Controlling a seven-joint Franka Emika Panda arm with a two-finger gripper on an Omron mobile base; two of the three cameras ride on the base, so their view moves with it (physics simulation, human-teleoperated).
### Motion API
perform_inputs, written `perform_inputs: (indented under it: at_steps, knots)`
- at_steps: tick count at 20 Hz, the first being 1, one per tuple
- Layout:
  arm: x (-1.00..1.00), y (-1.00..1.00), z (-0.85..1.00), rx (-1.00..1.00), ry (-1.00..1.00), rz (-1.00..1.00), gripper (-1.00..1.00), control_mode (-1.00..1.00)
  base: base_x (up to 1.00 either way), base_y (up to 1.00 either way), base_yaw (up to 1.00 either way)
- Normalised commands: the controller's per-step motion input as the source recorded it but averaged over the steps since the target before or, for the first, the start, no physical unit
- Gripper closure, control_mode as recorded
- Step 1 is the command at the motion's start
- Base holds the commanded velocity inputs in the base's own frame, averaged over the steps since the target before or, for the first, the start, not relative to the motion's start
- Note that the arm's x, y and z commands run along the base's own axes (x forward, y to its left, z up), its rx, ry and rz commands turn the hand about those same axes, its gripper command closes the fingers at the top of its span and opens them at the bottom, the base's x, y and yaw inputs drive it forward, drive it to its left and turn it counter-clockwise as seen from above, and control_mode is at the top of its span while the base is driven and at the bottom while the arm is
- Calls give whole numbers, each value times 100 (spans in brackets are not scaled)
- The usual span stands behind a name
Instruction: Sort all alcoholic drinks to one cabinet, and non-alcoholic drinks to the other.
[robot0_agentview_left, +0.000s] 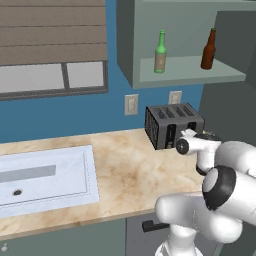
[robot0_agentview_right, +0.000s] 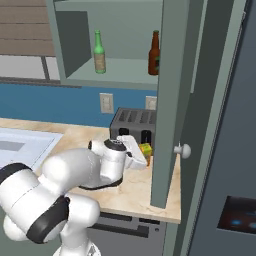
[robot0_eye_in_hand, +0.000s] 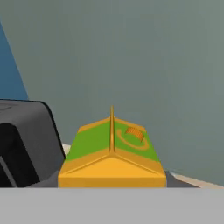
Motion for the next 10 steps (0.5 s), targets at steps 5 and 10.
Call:
perform_inputs:
  at_steps: [5, 10]
  knots:
    - [-83, 14, 100, 0, -9, 10, 100, -100, 0, 0, 0]
    - [-78, 24, 100, 1, 1, 13, 100, -100, 0, 0, 0]
